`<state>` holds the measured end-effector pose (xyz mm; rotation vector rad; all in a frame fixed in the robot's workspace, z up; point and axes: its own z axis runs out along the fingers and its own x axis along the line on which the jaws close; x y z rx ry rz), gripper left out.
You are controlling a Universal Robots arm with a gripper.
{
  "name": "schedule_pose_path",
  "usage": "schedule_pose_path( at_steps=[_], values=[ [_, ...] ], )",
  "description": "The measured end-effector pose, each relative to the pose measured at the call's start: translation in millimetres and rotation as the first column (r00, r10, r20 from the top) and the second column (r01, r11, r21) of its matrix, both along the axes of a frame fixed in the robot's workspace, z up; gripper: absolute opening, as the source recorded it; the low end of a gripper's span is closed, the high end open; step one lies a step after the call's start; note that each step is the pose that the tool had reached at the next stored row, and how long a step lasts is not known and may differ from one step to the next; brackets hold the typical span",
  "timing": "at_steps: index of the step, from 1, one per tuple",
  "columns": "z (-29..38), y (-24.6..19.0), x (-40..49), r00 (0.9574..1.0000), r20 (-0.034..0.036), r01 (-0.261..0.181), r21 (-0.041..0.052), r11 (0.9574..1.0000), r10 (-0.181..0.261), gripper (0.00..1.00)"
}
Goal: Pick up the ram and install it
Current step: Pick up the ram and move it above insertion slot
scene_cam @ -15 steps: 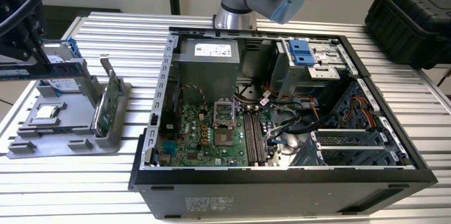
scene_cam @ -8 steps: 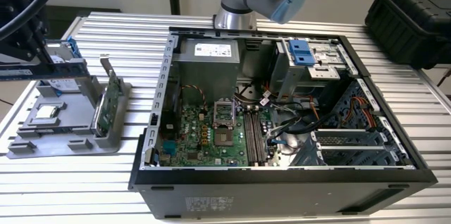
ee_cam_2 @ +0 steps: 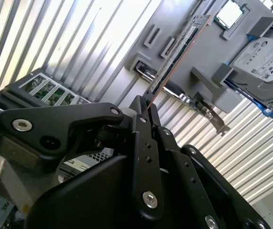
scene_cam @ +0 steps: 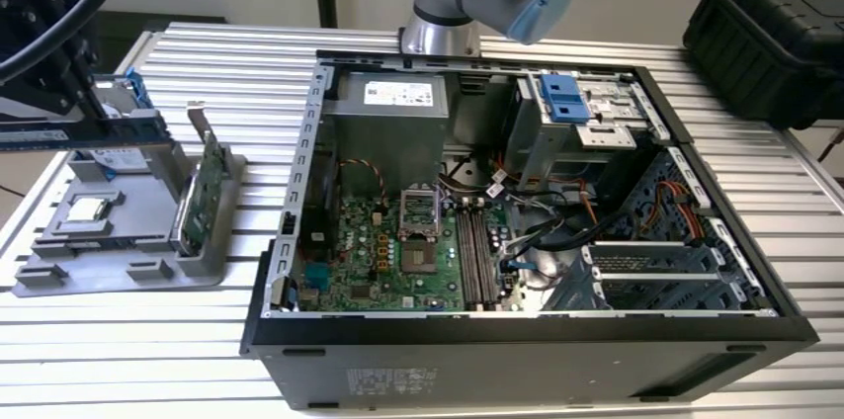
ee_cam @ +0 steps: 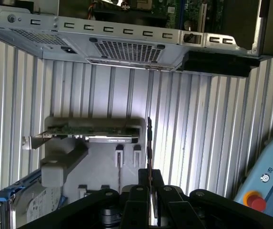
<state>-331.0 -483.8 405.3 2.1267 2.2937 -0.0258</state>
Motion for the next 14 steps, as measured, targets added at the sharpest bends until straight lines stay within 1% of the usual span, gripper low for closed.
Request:
schedule_pose_path(
  at_steps=[14],
  values=[
    [0.0,0.0,7.4,1.0,0.0,0.0,-0.0001,1.0,0.0,0.0]
  ],
)
